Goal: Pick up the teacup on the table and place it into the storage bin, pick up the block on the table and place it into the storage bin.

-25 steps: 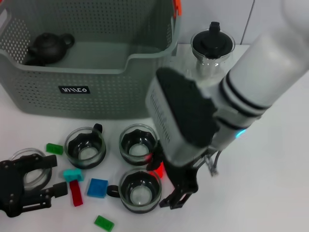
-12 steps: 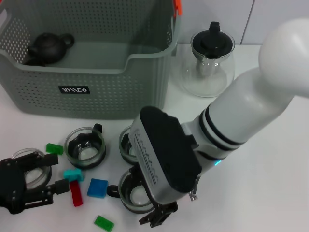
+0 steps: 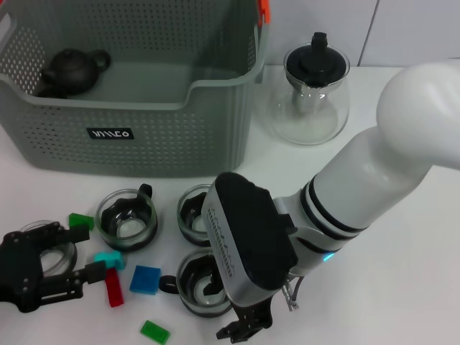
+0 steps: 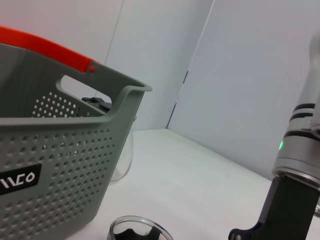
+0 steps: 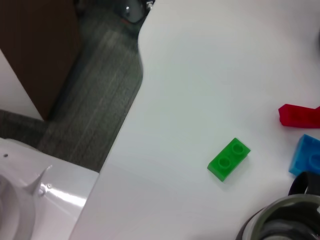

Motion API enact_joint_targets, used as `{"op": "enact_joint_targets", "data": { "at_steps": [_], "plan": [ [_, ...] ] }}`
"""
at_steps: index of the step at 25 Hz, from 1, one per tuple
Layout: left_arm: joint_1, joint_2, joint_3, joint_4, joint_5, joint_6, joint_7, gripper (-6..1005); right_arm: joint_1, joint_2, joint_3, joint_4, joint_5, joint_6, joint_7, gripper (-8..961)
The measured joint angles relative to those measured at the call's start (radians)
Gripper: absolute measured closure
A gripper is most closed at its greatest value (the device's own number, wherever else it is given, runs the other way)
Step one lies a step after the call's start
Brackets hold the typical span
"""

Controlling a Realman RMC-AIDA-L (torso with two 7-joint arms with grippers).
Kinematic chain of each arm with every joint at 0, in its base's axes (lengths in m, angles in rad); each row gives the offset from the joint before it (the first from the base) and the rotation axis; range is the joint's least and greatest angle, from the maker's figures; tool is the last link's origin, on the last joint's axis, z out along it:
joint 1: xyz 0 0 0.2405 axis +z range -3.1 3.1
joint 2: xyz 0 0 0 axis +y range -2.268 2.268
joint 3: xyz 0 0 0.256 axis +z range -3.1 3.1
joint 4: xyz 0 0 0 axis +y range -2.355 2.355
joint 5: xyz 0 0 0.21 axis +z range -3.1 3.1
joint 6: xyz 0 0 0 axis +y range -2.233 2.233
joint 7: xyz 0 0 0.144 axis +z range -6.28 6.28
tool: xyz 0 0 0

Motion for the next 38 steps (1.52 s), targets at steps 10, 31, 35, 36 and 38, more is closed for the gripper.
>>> {"op": "enact_joint_targets", "data": {
  "at_steps": [10,31,35,36,38],
  "plan": [
    [-0.015,0.000,0.009,-0.014,0.002,-0.003,0.001,191,0.006,-0.003,0.008,0.004,0.005,-0.011,0.018,459],
    [-0.020,0.002,0.011,-0.015,0.072,0.020,0.004,191,-0.013,-0.013,0.608,-0.171,0.290,-0.342,-0.062,893],
    [-0.020,0.000,0.011,-0.016,0.073,0.014,0.004,190,-0.027,-0.009,0.660,-0.159,0.422,-0.098,-0.070,894],
    [-0.022,0.000,0.009,-0.017,0.072,0.012,0.004,190,-0.027,-0.007,0.638,-0.145,0.447,0.002,-0.063,894],
    [-0.026,0.000,0.006,-0.022,0.069,0.011,0.003,190,0.005,-0.008,0.565,-0.097,0.463,0.194,-0.033,894]
  ]
}}
